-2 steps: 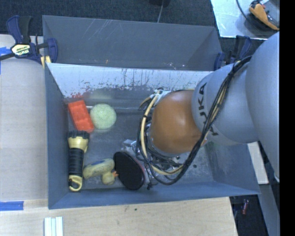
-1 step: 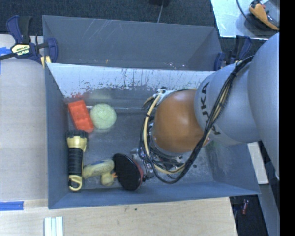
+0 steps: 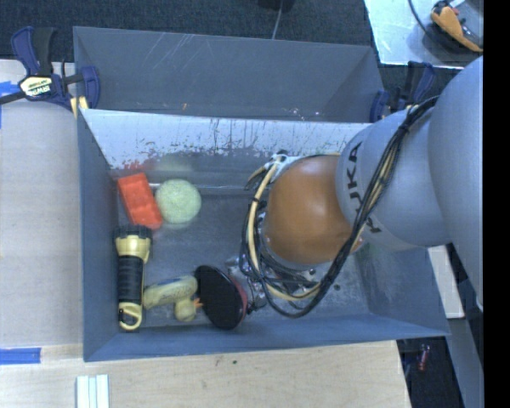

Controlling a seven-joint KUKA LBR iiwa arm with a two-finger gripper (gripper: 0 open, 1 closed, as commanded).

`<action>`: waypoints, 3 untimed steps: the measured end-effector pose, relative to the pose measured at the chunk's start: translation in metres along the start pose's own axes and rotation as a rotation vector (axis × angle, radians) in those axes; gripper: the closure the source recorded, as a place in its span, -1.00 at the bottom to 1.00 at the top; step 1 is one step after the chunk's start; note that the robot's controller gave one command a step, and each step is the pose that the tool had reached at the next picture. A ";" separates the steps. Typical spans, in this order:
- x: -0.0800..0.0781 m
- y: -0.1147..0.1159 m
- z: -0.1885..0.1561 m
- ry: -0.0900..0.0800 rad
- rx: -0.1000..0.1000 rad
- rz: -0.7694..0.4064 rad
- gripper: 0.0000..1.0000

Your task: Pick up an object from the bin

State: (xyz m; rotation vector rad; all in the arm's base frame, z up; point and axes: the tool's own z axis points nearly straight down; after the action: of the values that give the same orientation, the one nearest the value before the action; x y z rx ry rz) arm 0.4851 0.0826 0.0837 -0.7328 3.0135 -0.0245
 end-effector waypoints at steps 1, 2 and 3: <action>-0.013 0.017 0.011 -0.001 0.002 0.303 -1.00; -0.017 0.022 0.014 -0.004 0.001 0.356 1.00; -0.017 0.022 0.014 -0.003 0.001 0.355 1.00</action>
Offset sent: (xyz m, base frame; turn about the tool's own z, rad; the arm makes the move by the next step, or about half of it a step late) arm 0.0000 0.0000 0.0000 0.0000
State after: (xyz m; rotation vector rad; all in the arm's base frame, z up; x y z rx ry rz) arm 0.4905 0.1099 0.0697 -0.1887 3.0900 -0.0130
